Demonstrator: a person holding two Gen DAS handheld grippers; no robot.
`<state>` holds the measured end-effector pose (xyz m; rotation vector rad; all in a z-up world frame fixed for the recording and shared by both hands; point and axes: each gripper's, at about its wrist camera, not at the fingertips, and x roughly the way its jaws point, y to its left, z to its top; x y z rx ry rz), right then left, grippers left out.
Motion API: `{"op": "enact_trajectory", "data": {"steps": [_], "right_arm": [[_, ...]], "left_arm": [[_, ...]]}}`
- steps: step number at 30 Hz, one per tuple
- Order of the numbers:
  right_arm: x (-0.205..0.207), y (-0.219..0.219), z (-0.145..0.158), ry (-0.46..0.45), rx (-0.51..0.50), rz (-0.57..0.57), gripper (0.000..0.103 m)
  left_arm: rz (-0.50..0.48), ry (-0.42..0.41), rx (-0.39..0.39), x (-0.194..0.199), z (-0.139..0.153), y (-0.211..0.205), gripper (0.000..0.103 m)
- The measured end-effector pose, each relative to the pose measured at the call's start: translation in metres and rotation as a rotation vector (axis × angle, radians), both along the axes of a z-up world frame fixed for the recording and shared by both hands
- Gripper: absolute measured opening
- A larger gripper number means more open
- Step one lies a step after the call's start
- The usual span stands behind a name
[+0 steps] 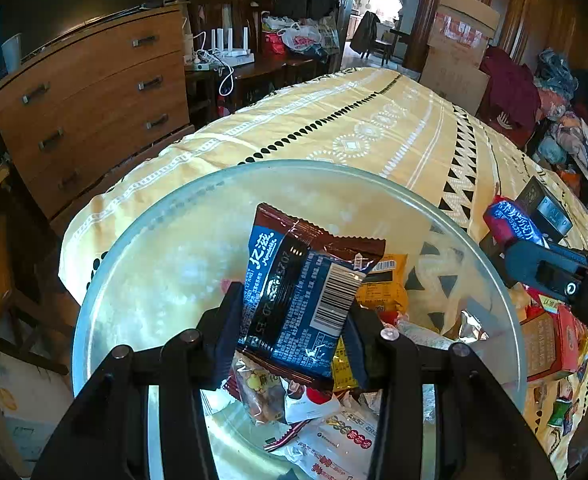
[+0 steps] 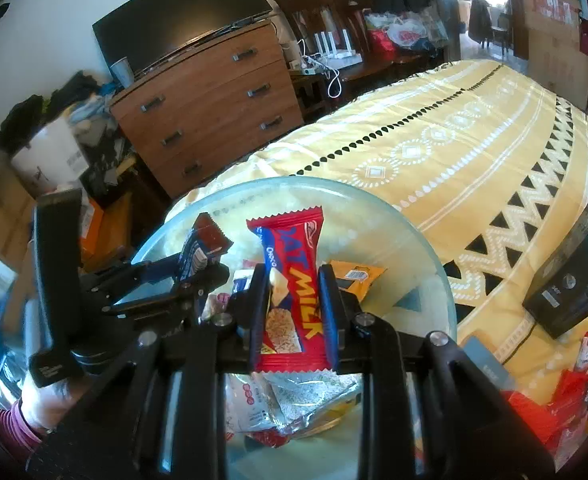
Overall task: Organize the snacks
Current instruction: 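Open both tools to drop the packets into the glass bowl, then move both open tools back to the snack pile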
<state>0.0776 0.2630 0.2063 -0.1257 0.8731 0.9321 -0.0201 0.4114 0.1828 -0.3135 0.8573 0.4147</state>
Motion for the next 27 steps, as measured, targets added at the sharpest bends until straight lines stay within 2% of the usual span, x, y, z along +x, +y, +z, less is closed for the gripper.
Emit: {"op": "enact_trajectory", "data": {"steps": [5, 9, 14, 19, 21, 23, 25, 27], "right_arm": [[-0.001, 0.001, 0.001, 0.001, 0.005, 0.001, 0.026], [-0.002, 0.001, 0.003, -0.005, 0.011, 0.000, 0.026], [-0.003, 0.001, 0.004, -0.009, 0.011, 0.002, 0.026], [-0.003, 0.000, 0.004, -0.006, 0.013, 0.003, 0.028], [-0.004, -0.001, 0.003, -0.006, 0.016, 0.001, 0.035], [-0.005, -0.003, 0.004, -0.008, 0.024, -0.003, 0.051], [-0.006, -0.007, 0.004, -0.011, 0.034, -0.011, 0.059], [-0.007, -0.010, 0.005, -0.011, 0.043, -0.016, 0.060]], "left_arm": [[0.003, 0.004, -0.004, 0.001, -0.001, 0.001, 0.048], [0.011, -0.006, 0.001, 0.000, 0.001, 0.000, 0.066], [0.015, 0.003, 0.005, 0.002, 0.000, 0.000, 0.072], [0.021, 0.002, 0.012, 0.002, 0.000, 0.000, 0.073], [0.023, 0.002, 0.015, 0.002, -0.001, -0.001, 0.073], [0.022, 0.002, 0.017, 0.002, -0.001, -0.002, 0.073], [0.021, 0.005, 0.020, 0.002, -0.001, -0.001, 0.073], [0.020, 0.009, 0.024, 0.003, -0.001, -0.003, 0.073]]}}
